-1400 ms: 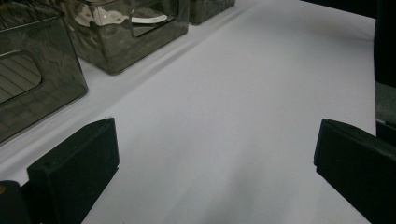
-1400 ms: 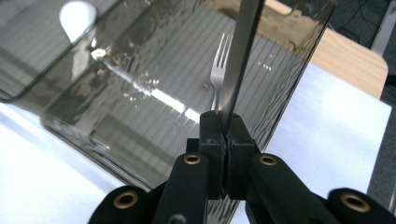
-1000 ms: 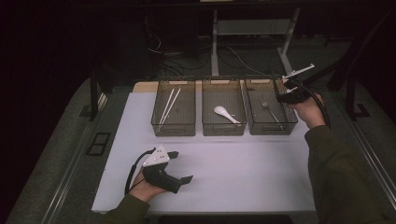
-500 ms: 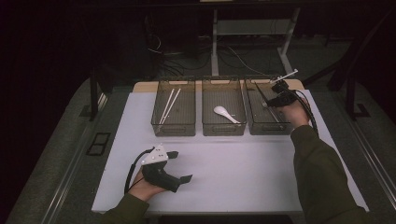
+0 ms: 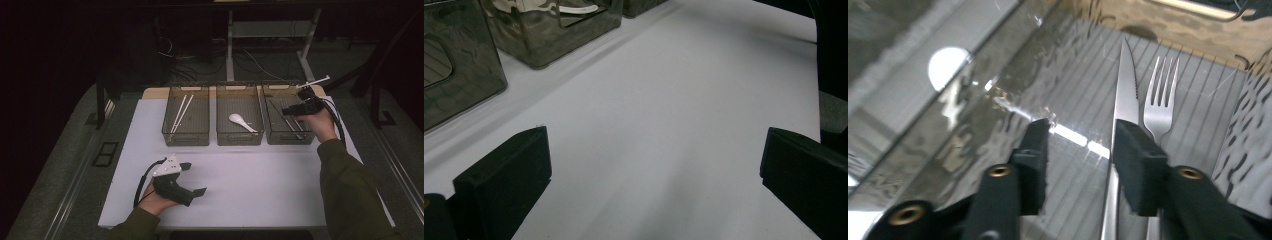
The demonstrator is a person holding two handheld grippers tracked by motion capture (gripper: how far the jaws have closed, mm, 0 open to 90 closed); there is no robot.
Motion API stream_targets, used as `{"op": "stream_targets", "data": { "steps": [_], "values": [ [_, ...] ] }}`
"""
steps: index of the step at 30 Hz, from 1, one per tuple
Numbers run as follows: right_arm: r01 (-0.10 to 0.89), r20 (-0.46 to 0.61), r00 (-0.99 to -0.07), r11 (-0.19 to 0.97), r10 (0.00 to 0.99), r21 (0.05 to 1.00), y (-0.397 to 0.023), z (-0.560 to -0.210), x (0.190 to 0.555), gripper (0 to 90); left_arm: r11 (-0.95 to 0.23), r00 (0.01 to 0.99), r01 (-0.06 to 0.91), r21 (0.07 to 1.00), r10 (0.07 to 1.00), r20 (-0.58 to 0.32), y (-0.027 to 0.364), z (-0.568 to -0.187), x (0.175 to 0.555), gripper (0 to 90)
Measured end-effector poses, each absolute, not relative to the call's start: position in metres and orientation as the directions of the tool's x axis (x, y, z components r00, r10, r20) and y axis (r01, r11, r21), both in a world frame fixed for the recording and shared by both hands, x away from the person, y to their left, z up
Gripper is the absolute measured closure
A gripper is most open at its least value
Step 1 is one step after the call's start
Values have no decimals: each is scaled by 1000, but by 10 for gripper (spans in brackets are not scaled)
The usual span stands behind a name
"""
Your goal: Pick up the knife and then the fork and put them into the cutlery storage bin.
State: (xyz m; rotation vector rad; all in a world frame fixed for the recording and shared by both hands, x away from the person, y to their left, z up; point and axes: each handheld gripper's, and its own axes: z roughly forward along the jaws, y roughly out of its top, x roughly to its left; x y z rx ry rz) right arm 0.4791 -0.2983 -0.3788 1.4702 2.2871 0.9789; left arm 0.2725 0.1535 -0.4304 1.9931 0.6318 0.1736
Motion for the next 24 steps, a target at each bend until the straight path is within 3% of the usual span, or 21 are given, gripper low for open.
{"op": "stream_targets", "data": {
  "steps": [5,24],
  "values": [
    [657,162,-497,248,853,712,-305,-370,456,425,-370,851,360,857,507,-138,154,-431,273,0],
    [480,90,-626,292,774,827,-298,-378,347,240,-381,849,360,851,512,-130,153,-432,269,0]
  ]
}}
